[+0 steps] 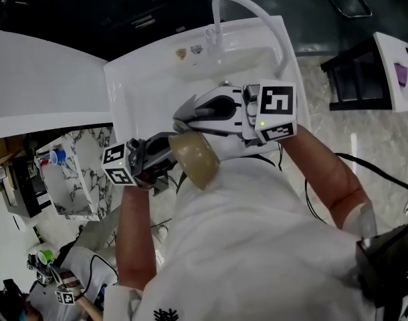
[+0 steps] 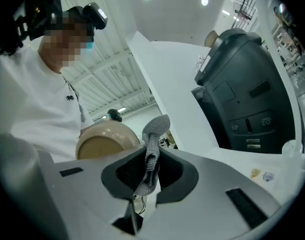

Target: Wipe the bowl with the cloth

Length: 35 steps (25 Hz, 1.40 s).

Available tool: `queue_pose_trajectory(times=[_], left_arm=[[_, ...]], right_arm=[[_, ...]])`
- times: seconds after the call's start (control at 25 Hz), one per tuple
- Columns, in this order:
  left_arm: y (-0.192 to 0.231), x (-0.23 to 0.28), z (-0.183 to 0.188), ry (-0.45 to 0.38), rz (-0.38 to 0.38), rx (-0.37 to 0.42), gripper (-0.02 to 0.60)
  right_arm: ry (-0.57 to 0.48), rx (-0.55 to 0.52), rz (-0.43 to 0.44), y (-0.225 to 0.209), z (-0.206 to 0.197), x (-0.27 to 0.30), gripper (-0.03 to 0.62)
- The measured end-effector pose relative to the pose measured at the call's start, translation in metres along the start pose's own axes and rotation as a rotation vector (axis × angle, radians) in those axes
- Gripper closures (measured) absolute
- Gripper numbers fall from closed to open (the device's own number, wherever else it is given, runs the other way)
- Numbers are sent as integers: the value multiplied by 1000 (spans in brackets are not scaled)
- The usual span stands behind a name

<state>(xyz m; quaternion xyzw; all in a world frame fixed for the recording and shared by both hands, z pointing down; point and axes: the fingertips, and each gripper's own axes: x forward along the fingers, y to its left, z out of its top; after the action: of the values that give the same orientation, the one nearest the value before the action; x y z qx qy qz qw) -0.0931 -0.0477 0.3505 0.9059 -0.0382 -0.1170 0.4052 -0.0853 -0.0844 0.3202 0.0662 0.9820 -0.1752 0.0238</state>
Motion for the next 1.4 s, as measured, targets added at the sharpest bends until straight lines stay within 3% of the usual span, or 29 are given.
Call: queue_pose_trajectory(times=[0.28, 0.64, 0.84, 1.12, 1.28, 1.4], left_arm=[[17, -29, 26, -124, 112, -5, 565], [37, -48, 36, -165, 221, 4, 565], [49, -59, 33, -143, 286, 1, 565], [59, -64, 21, -83, 355, 7, 565], [63, -68, 20, -54, 381, 7, 565], [70, -74, 21, -36, 424, -5, 565]], right_arm=[[35, 98, 14, 0, -38, -1, 552], [29, 165, 94, 30, -51, 8, 551], [17, 165, 145, 46, -43, 14, 551], [8, 135, 140, 49, -32, 6, 551], [-13, 107, 107, 42, -19, 1, 552], [-34, 74, 35, 29, -7, -5, 551]])
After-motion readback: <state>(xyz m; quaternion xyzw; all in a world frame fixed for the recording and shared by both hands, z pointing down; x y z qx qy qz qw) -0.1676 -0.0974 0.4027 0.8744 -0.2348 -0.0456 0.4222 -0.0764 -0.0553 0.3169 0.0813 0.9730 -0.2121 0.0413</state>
